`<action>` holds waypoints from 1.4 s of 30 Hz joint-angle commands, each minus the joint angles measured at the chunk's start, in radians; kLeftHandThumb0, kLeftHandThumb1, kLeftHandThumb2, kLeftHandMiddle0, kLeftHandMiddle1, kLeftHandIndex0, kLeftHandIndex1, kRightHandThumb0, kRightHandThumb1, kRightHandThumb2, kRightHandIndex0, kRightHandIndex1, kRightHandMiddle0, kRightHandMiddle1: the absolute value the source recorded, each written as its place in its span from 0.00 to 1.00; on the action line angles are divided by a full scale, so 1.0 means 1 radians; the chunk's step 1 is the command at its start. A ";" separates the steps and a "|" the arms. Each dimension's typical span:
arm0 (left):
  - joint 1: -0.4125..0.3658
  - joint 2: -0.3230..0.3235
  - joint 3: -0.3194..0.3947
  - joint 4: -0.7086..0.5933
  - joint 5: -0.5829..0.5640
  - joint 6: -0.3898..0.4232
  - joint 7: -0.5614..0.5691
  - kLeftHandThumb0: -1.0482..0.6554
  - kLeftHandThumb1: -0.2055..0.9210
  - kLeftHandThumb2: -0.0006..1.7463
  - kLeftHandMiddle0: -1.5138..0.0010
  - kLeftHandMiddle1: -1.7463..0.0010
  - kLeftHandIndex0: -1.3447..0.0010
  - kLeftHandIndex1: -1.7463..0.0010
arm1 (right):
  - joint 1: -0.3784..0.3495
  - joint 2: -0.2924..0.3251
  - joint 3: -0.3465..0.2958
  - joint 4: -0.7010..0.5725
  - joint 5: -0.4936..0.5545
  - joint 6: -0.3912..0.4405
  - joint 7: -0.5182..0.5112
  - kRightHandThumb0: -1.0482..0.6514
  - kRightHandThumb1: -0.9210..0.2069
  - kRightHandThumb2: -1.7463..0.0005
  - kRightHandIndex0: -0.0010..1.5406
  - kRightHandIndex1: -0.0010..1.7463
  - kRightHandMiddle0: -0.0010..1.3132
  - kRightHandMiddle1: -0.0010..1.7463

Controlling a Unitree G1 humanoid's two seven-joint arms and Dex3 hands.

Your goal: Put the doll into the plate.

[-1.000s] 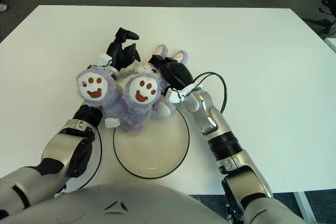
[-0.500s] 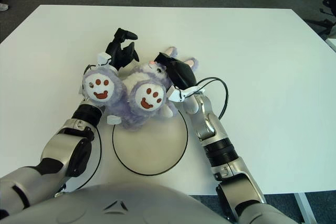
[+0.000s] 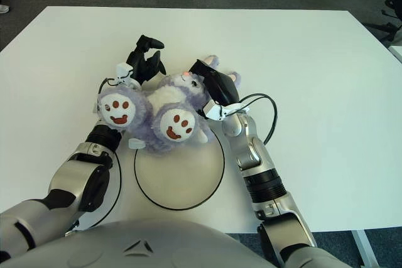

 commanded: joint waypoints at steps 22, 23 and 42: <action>-0.058 0.016 0.026 0.130 -0.001 -0.026 -0.001 0.41 1.00 0.31 0.47 0.07 0.87 0.00 | 0.094 -0.023 -0.082 -0.281 0.054 0.094 0.097 0.61 0.75 0.14 0.48 0.93 0.56 0.92; -0.060 0.016 0.025 0.134 0.000 -0.026 0.000 0.41 1.00 0.31 0.47 0.07 0.87 0.00 | 0.096 -0.024 -0.085 -0.289 0.058 0.097 0.103 0.61 0.75 0.14 0.48 0.93 0.56 0.92; -0.093 0.029 0.024 0.202 0.013 -0.032 0.015 0.41 1.00 0.31 0.47 0.07 0.87 0.00 | 0.149 -0.018 -0.124 -0.435 0.118 0.194 0.190 0.61 0.75 0.17 0.53 0.97 0.60 0.77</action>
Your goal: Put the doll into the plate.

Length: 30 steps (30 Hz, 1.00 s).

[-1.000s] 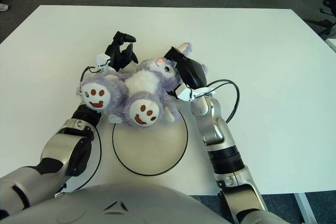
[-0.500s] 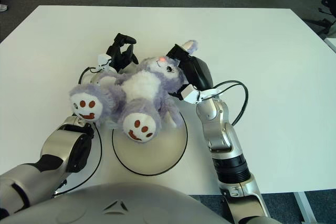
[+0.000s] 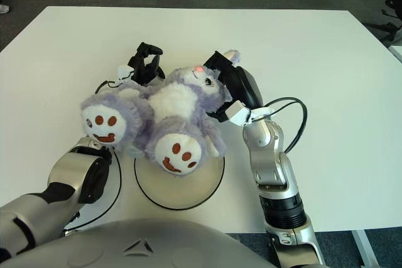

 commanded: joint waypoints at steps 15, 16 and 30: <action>-0.032 0.011 0.007 0.026 0.004 -0.014 0.007 0.41 1.00 0.31 0.47 0.06 0.87 0.00 | 0.049 -0.028 -0.035 -0.055 0.029 -0.055 -0.007 0.61 0.76 0.17 0.53 0.97 0.61 0.75; -0.033 0.011 0.007 0.027 0.004 -0.012 0.007 0.41 1.00 0.31 0.47 0.06 0.87 0.00 | 0.050 -0.029 -0.036 -0.057 0.032 -0.055 -0.005 0.61 0.76 0.17 0.53 0.97 0.61 0.75; -0.038 0.014 0.004 0.036 0.009 -0.014 0.012 0.41 1.00 0.31 0.48 0.06 0.87 0.00 | 0.117 -0.062 -0.058 -0.125 0.040 -0.039 0.051 0.61 0.75 0.17 0.51 0.89 0.59 0.87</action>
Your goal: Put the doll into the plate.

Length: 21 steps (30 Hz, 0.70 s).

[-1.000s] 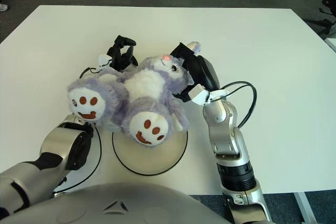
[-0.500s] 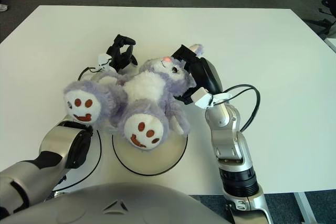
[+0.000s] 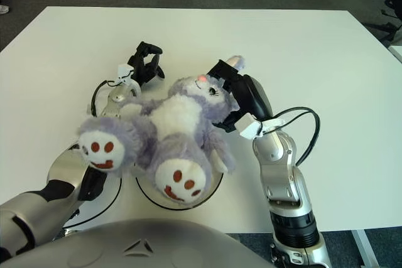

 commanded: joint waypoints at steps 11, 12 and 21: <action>-0.020 0.006 0.007 0.006 0.007 -0.024 0.005 0.41 1.00 0.31 0.48 0.05 0.87 0.00 | 0.050 -0.031 -0.039 -0.037 0.056 -0.026 0.023 0.61 0.73 0.19 0.55 0.93 0.57 0.78; -0.021 0.007 0.008 0.006 0.006 -0.026 0.003 0.41 1.00 0.31 0.48 0.05 0.87 0.00 | 0.051 -0.031 -0.039 -0.038 0.061 -0.027 0.024 0.61 0.73 0.20 0.55 0.92 0.57 0.78; -0.019 0.007 0.007 0.007 0.009 -0.040 0.008 0.41 1.00 0.31 0.46 0.04 0.87 0.00 | 0.064 -0.038 -0.057 -0.050 0.085 -0.038 0.031 0.61 0.69 0.24 0.54 0.89 0.57 0.77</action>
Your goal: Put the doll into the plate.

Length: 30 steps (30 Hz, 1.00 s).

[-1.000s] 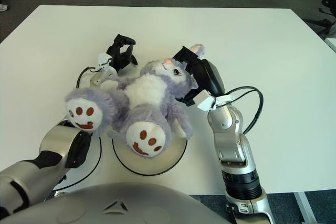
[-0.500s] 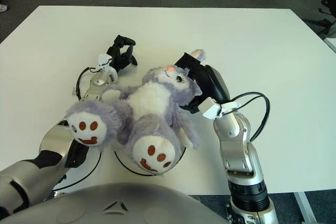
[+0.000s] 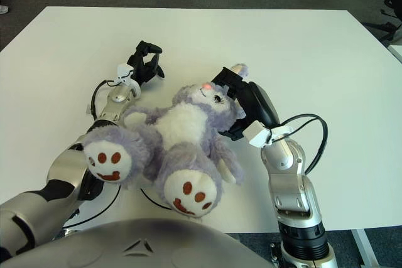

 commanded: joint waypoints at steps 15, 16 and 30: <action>-0.023 0.008 0.007 0.013 0.004 -0.019 0.005 0.41 1.00 0.31 0.45 0.03 0.87 0.00 | 0.017 0.001 -0.033 -0.058 0.044 0.039 0.015 0.61 0.57 0.33 0.50 0.89 0.50 0.77; -0.023 0.008 0.007 0.013 0.004 -0.019 0.005 0.41 1.00 0.31 0.45 0.03 0.87 0.00 | 0.018 0.001 -0.033 -0.060 0.044 0.041 0.015 0.61 0.56 0.34 0.49 0.89 0.49 0.77; -0.025 0.007 0.007 0.020 0.004 -0.036 0.005 0.41 1.00 0.31 0.47 0.04 0.87 0.00 | 0.021 -0.013 -0.031 -0.080 0.001 0.084 0.013 0.92 0.67 0.21 0.52 0.91 0.06 0.70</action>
